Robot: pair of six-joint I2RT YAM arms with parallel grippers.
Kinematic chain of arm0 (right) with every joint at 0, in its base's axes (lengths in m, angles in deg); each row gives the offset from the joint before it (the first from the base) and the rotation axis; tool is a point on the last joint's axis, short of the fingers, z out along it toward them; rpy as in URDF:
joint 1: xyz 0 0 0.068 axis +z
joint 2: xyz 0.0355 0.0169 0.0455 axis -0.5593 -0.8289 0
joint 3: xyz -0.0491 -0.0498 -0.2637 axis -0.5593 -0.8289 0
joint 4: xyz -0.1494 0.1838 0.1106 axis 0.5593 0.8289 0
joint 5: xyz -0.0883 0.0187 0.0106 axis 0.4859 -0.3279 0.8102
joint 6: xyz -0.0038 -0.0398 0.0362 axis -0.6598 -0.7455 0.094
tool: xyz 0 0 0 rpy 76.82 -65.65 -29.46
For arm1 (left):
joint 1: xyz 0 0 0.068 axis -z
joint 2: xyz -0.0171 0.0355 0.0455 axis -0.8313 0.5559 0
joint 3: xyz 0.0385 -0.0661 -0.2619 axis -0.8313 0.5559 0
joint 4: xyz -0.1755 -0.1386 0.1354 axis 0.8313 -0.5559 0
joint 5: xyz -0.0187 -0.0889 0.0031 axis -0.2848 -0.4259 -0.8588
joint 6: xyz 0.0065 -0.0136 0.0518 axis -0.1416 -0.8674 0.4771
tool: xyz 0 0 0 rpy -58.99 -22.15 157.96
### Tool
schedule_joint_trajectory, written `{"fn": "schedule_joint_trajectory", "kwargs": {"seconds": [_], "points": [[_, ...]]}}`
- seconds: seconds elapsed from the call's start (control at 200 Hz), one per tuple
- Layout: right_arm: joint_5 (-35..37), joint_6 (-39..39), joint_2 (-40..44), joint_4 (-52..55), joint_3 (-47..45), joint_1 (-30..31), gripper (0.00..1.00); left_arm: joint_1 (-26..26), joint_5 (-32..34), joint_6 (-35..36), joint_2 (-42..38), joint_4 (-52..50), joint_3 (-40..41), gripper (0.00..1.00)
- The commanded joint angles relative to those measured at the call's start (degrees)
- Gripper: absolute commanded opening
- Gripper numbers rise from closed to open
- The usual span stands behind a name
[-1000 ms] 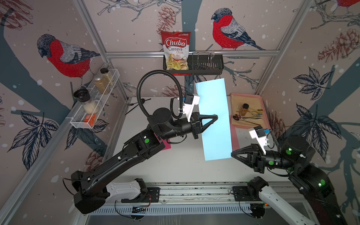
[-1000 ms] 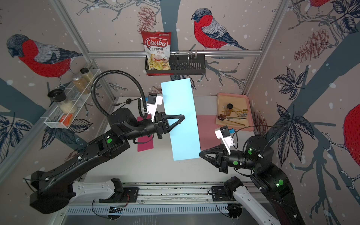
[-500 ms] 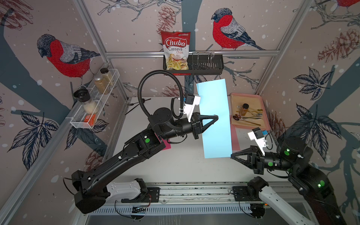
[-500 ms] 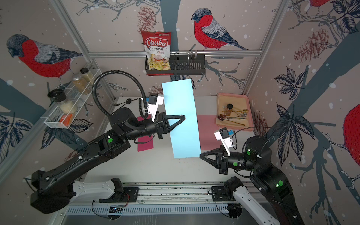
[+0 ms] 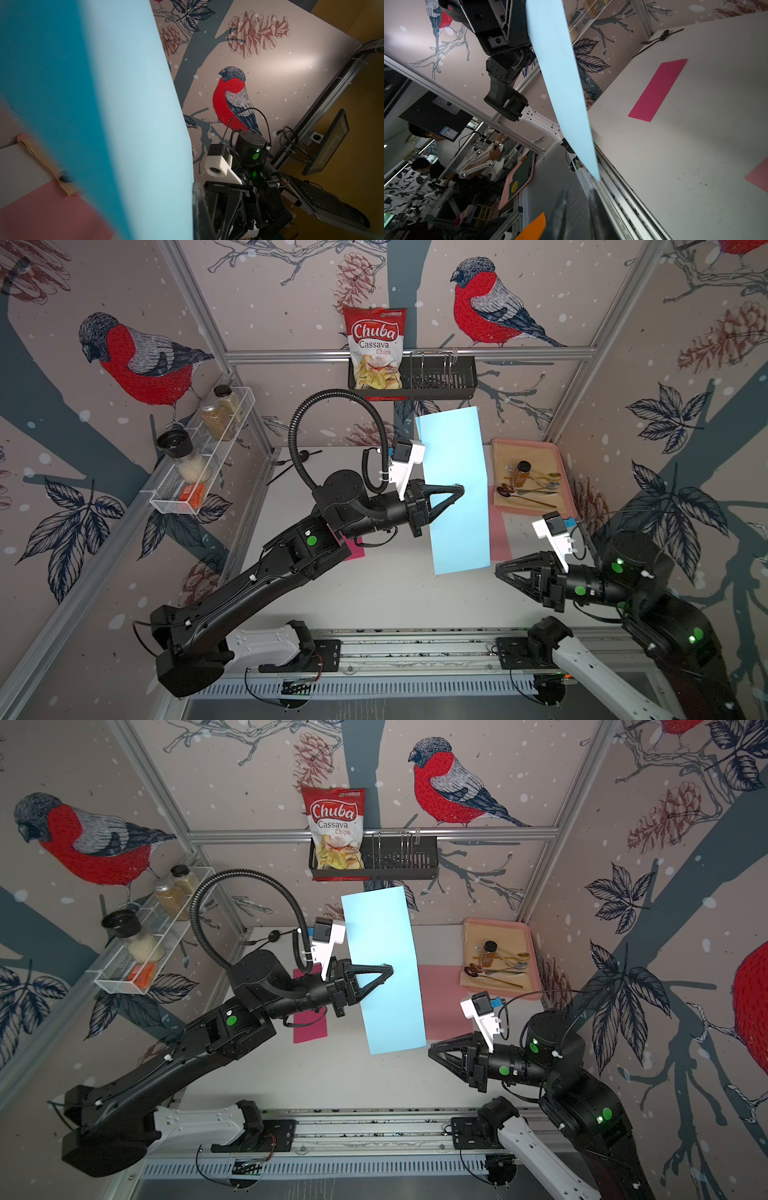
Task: Fold the rectangular paper in half along the long edge
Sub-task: Fold the paper, then place the paper at the center of the board.
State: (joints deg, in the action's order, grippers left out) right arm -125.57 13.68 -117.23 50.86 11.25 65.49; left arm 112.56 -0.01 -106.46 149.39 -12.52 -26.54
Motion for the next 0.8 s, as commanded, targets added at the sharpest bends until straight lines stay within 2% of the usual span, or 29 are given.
{"fn": "schedule_joint_trajectory", "kwargs": {"seconds": [0.0,0.045,0.07,0.175,0.28,0.355,0.405,0.6,0.795], "points": [[5.4,-2.4,-0.4,1.2,2.9,0.4,0.4,-0.4,1.5,1.0,-0.4,-0.6,0.0,0.0],[6.5,-2.7,-0.7,1.1,4.2,0.5,0.64,-0.7,2.0,1.1,-0.4,-1.3,0.3,0.0],[7.4,-2.9,-1.1,1.1,4.9,0.6,0.7,-0.9,2.3,1.0,-0.5,-1.6,0.7,0.0],[11.6,-3.5,-2.1,-0.9,5.7,0.8,0.72,-3.4,2.4,-0.3,-0.6,-1.0,4.1,0.0],[17.5,-2.7,-3.1,-6.1,2.7,0.9,0.72,-8.3,0.8,-3.3,0.0,2.0,10.8,0.0],[21.7,-1.4,-5.0,-10.2,-1.1,0.9,0.7,-11.4,0.2,-4.8,1.4,4.0,15.8,0.0],[24.7,-0.5,-6.6,-12.9,-4.1,0.9,0.64,-13.3,0.2,-5.7,2.9,5.0,18.8,0.0],[32.9,2.0,-12.1,-22.5,-14.3,0.9,0.31,-18.2,3.5,-5.2,8.4,5.7,27.0,0.0],[38.5,6.0,-19.3,-33.0,-24.1,4.2,0.32,-23.1,2.7,-5.3,15.1,8.3,30.5,0.0]]}}
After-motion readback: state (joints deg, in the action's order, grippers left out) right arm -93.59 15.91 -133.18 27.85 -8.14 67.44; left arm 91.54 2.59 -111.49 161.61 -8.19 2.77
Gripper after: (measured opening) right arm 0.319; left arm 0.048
